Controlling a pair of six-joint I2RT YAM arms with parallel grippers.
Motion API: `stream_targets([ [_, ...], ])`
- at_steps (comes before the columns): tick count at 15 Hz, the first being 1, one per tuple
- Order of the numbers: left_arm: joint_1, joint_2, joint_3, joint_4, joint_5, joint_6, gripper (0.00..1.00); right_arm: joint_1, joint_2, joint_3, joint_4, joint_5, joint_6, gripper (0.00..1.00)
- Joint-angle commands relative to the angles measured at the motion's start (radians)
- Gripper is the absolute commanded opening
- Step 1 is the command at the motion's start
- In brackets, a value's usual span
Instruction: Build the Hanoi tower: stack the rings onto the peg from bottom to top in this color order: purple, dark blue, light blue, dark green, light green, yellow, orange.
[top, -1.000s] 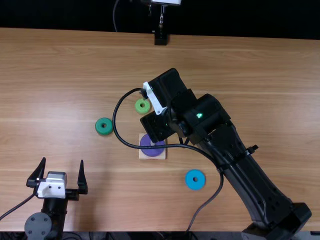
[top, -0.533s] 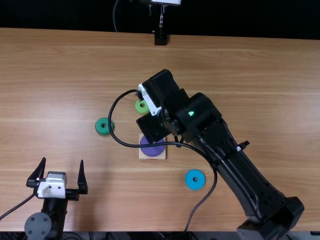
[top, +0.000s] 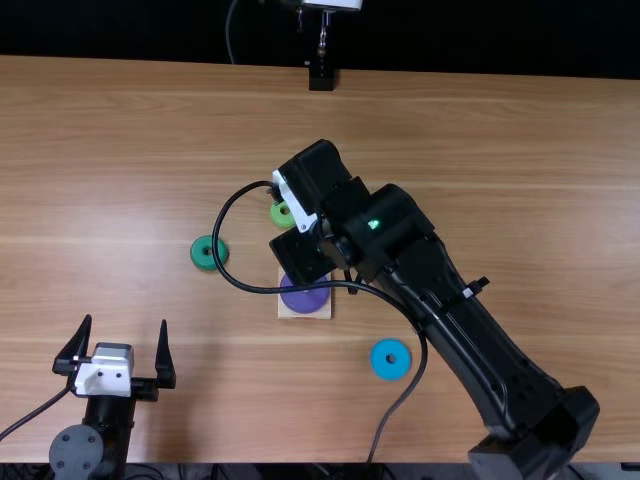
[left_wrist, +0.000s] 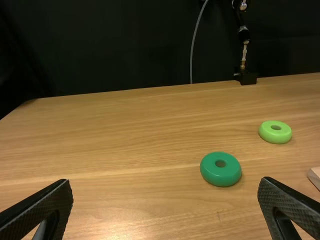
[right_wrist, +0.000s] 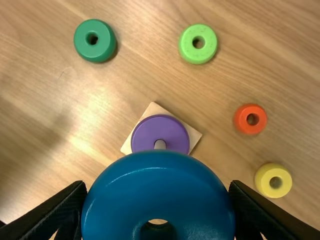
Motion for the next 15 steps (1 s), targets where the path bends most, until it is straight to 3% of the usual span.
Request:
stream_targets([
  [1,0.007,-0.012,-0.012,-0.019,-0.003,0.008,1.0,0.018,0.008,0.018,0.001,-0.005,0.003,0.0],
  [9,0.007,-0.012,-0.012,-0.019,-0.003,0.008,1.0,0.018,0.042,0.016,-0.001,-0.005,0.003,0.0],
  [10,0.007,-0.012,-0.012,-0.019,-0.003,0.008,1.0,0.018,0.044,0.019,0.003,-0.003,0.003,0.1],
  [11,0.007,-0.012,-0.012,-0.019,-0.003,0.008,1.0,0.019,0.044,0.018,-0.001,-0.003,0.003,0.39],
  [12,0.007,-0.012,-0.012,-0.019,-0.003,0.008,1.0,0.019,0.044,0.016,-0.003,-0.001,0.003,0.77],
  [13,0.007,-0.012,-0.012,-0.019,-0.003,0.008,1.0,0.022,0.044,0.016,-0.006,-0.001,0.0,1.0],
  [15,0.007,-0.012,-0.012,-0.019,-0.003,0.008,1.0,0.03,0.044,0.013,-0.006,-0.001,0.002,1.0],
])
